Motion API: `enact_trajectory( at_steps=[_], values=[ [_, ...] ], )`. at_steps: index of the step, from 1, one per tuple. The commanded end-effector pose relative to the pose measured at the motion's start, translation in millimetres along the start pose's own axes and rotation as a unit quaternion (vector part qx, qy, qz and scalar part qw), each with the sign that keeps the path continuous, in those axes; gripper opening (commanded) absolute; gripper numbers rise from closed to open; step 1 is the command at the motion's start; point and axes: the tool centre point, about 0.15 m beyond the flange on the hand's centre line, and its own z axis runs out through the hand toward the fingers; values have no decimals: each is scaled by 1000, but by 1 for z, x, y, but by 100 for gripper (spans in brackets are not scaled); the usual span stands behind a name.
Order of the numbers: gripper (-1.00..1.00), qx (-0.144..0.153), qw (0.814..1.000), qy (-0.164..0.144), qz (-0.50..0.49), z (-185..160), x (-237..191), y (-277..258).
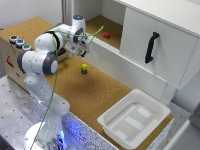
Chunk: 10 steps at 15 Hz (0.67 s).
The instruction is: Take off the yellow block that is on top of the other one
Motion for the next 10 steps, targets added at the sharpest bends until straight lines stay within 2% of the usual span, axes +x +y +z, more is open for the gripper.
enact_trajectory(
  at_steps=[1, 4, 5, 7, 10],
  values=[
    [100, 4, 996, -87, 33, 27, 9, -32],
    [100, 9, 994, -104, 18, 47, 29, -42],
    [-100, 7, 995, -101, 14, 53, 36, -40],
    [-100, -2, 995, -98, 3, 63, 48, -32],
    [-100, 0, 994, -109, -11, 83, 57, -26]
  ],
)
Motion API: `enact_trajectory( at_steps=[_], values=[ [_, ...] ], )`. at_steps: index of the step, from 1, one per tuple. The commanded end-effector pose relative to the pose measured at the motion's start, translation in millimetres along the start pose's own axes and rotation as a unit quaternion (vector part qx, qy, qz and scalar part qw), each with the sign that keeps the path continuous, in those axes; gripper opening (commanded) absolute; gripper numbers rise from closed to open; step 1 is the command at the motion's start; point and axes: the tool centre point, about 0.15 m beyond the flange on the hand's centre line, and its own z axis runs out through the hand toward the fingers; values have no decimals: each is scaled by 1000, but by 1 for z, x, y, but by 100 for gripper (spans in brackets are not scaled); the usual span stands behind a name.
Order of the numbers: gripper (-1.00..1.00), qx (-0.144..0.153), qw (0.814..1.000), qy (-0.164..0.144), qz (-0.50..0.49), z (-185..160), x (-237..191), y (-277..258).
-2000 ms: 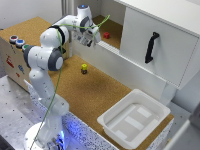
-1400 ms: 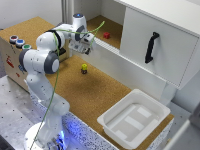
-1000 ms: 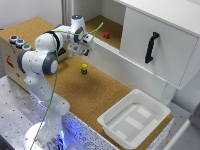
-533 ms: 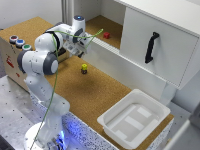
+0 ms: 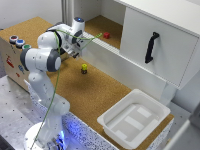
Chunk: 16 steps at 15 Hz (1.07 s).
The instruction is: Take off the yellow block that is on top of the other one
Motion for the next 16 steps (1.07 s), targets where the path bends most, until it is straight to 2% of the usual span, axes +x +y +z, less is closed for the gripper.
enact_trajectory(
  at_steps=[1, 12, 16],
  values=[
    [-100, -20, 998, -63, -24, 37, 47, 4],
    [-100, -27, 998, -61, 8, 62, 21, 48],
    [-100, -57, 996, -56, 47, 58, 5, 102]
  ],
)
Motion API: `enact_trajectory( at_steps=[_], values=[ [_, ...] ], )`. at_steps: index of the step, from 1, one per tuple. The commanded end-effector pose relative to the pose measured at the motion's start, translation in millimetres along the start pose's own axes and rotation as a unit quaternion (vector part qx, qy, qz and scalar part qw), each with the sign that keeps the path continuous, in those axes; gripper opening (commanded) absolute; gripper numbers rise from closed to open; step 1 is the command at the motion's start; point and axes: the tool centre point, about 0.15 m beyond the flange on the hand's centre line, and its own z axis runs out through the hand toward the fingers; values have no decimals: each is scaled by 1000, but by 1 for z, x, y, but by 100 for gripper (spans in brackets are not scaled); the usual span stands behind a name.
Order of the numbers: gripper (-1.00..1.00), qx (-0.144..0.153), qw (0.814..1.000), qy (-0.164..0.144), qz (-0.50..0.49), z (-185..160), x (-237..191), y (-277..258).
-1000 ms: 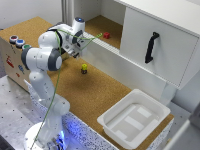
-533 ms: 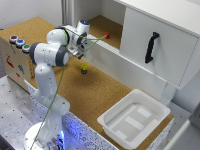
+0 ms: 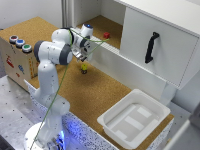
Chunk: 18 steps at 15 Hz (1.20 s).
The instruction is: Take off the yellow block that is on top of the other one
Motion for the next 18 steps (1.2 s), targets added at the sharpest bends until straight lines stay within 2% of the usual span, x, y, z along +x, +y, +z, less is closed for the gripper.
enact_trajectory(
  at_steps=[1, 3, 5, 8, 12, 13, 16, 18],
  values=[
    [-100, -38, 997, 17, 67, -4, -23, 74],
    [-100, -46, 988, 60, 134, -29, -44, 114],
    [-100, -47, 980, 85, 176, -48, -68, 142],
    [-100, -43, 980, 83, 174, -48, -80, 144],
    [-100, -26, 983, 88, 157, -43, -71, 121],
    [100, -26, 985, 90, 147, -43, -68, 113],
    [100, -40, 986, 115, 113, -60, -63, 91],
    [100, -40, 986, 115, 113, -60, -63, 91]
  ],
)
